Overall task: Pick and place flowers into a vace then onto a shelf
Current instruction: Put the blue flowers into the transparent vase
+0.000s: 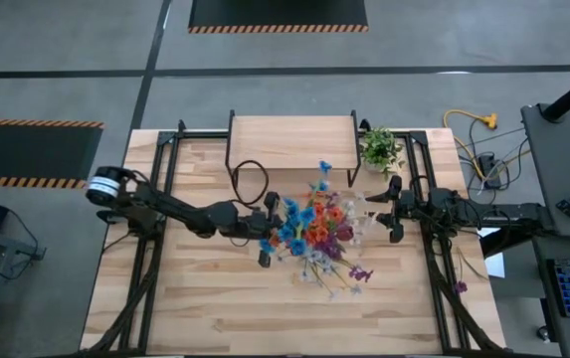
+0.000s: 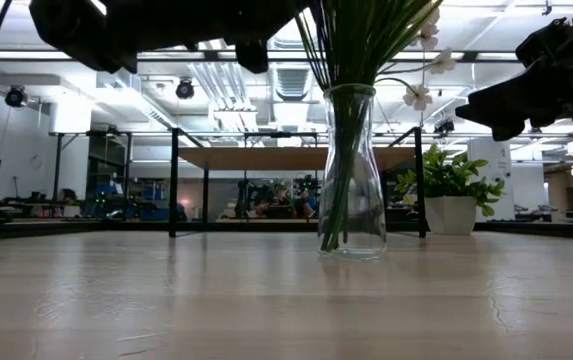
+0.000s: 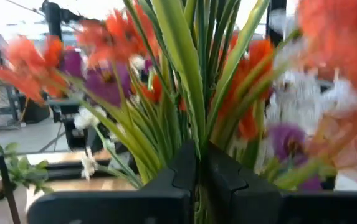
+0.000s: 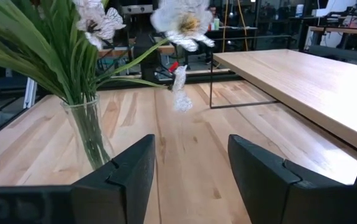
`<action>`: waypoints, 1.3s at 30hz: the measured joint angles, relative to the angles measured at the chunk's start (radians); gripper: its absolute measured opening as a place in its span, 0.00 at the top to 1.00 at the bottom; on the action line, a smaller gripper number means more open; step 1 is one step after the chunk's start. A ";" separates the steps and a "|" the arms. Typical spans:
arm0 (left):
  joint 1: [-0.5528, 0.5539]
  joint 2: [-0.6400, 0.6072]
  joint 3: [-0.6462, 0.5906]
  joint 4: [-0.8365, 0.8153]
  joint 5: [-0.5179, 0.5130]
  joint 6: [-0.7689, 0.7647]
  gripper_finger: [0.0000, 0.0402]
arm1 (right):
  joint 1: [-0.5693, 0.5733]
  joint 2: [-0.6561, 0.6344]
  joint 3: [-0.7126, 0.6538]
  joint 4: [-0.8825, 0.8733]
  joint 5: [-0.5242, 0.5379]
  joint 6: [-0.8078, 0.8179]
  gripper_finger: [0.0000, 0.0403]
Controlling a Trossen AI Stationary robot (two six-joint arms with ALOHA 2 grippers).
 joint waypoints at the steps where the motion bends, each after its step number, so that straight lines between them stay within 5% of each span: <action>1: 0.000 0.005 0.000 -0.007 0.006 0.001 1.00 | 0.000 0.000 0.000 0.000 0.000 0.000 0.52; 32: 0.009 0.187 -0.012 0.051 0.061 0.037 1.00 | 0.000 0.000 0.000 -0.001 0.008 -0.002 0.52; 39: 0.010 0.187 -0.010 0.048 0.059 0.018 0.89 | 0.000 0.000 0.000 -0.001 0.008 0.000 0.52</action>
